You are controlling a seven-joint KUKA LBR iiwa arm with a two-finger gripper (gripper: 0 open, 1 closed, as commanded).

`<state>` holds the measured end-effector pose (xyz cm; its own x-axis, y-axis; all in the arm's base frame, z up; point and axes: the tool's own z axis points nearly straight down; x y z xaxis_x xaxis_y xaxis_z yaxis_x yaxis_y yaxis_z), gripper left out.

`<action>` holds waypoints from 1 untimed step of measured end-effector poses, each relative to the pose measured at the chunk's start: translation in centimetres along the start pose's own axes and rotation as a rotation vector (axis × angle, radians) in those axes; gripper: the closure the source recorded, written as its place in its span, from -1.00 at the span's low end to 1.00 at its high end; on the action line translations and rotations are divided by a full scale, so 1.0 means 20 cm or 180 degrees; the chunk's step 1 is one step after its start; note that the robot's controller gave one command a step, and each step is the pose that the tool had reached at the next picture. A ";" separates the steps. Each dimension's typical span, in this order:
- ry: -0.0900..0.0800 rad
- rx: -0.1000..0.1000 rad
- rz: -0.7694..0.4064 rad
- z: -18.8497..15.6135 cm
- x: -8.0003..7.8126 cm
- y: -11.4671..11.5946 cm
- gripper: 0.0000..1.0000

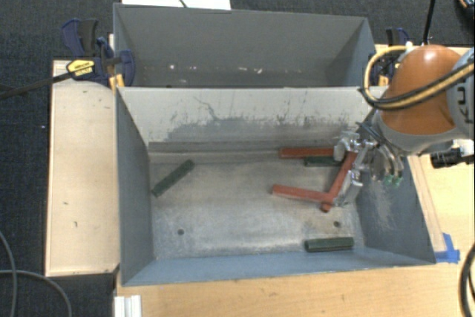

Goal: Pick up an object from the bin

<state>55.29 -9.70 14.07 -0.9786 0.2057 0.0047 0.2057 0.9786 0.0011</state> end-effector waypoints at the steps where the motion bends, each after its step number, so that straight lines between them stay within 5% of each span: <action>1: 0.0000 -0.0003 -0.0418 0.37 0.05 0.24 -1.00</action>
Offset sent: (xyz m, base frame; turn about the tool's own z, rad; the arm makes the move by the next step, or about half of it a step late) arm 0.0006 0.0467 -0.0707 -0.1291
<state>55.24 -4.74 6.72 -0.9971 0.0758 0.0045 0.0758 0.9971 0.0027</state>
